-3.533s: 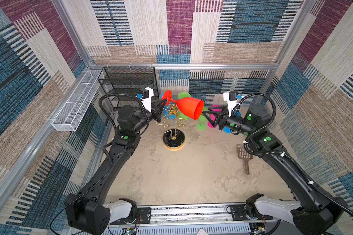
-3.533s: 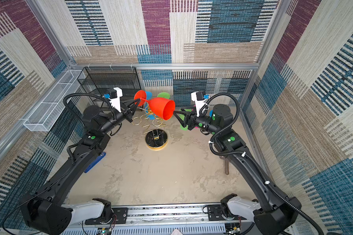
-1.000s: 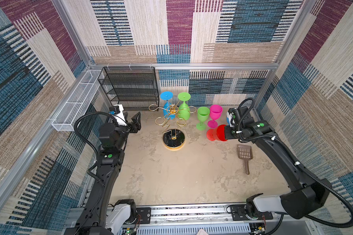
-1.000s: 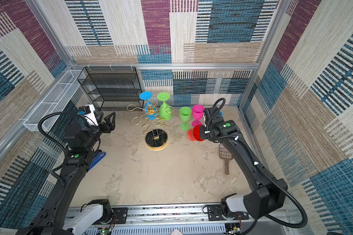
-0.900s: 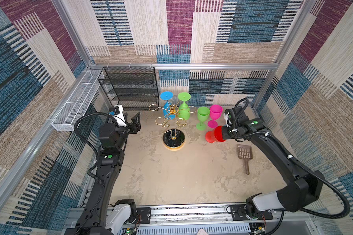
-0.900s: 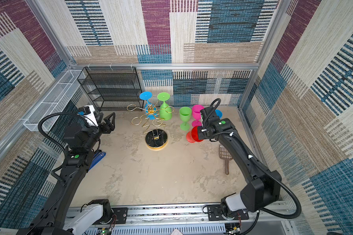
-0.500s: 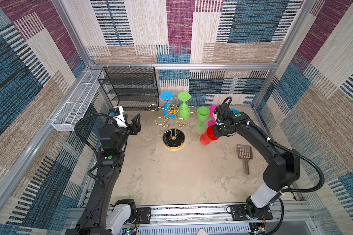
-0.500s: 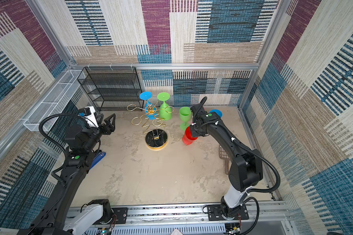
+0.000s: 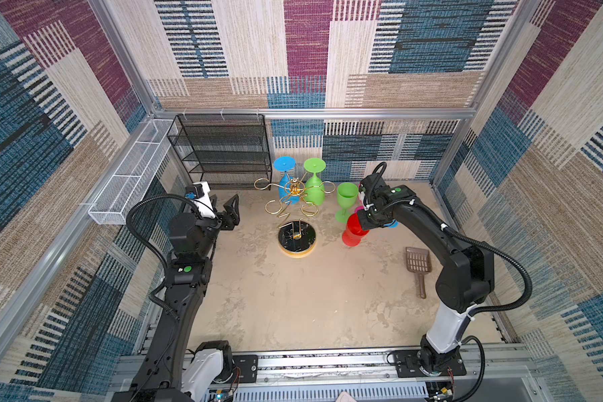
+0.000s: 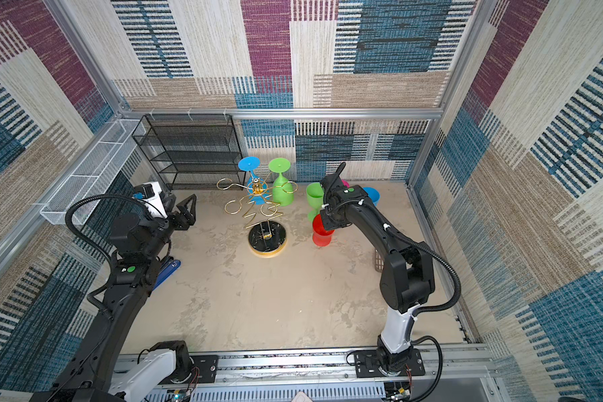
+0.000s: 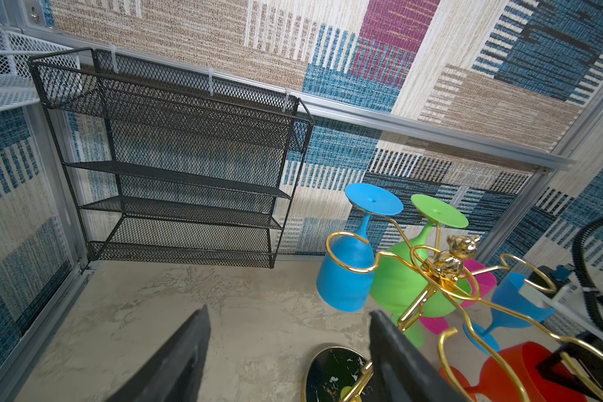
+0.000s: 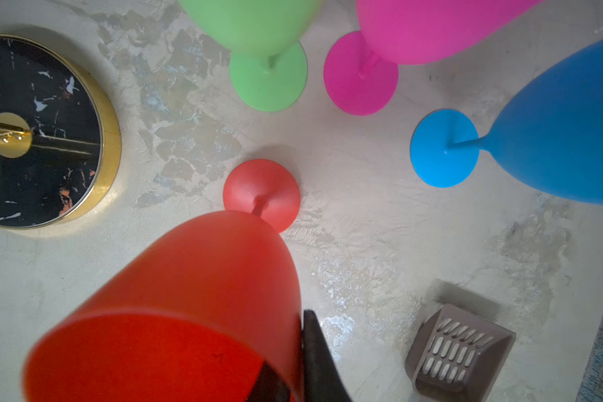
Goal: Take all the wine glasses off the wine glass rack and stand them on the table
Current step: 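Open the right gripper and move it toward the green glass on the rack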
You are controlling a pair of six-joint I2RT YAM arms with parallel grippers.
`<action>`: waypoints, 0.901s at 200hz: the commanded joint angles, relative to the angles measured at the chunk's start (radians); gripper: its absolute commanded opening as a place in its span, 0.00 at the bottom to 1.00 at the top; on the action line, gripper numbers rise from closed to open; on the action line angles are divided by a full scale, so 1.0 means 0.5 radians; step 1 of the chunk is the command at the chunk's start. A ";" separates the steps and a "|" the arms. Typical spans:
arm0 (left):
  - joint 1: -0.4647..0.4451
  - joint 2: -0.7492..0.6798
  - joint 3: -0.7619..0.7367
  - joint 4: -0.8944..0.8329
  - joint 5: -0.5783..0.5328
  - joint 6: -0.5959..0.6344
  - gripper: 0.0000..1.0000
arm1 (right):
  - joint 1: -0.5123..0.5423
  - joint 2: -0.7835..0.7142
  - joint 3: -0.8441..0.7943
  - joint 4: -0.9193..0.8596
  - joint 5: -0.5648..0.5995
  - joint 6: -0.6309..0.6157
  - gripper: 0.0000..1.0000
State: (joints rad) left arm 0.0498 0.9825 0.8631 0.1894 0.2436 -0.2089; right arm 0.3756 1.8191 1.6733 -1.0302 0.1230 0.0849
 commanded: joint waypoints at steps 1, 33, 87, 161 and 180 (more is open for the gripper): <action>0.005 -0.006 -0.005 0.028 0.025 -0.018 0.74 | 0.001 0.004 0.040 -0.008 -0.016 -0.017 0.18; 0.011 -0.005 -0.007 0.031 0.039 -0.033 0.74 | 0.001 -0.017 0.087 0.016 -0.036 -0.023 0.24; 0.014 -0.010 -0.017 0.037 0.023 -0.034 0.74 | -0.058 -0.146 0.242 0.096 -0.209 -0.071 0.44; 0.017 -0.021 -0.039 0.072 0.039 -0.077 0.74 | -0.247 -0.523 -0.010 0.988 -1.197 0.199 0.65; 0.017 -0.030 -0.045 0.087 0.043 -0.080 0.74 | -0.254 -0.458 -0.025 1.222 -1.391 0.339 0.66</action>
State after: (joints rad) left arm 0.0566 0.9756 0.8455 0.1905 0.2474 -0.2279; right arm 0.2516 1.5669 1.6711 -0.6704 -0.3618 0.1421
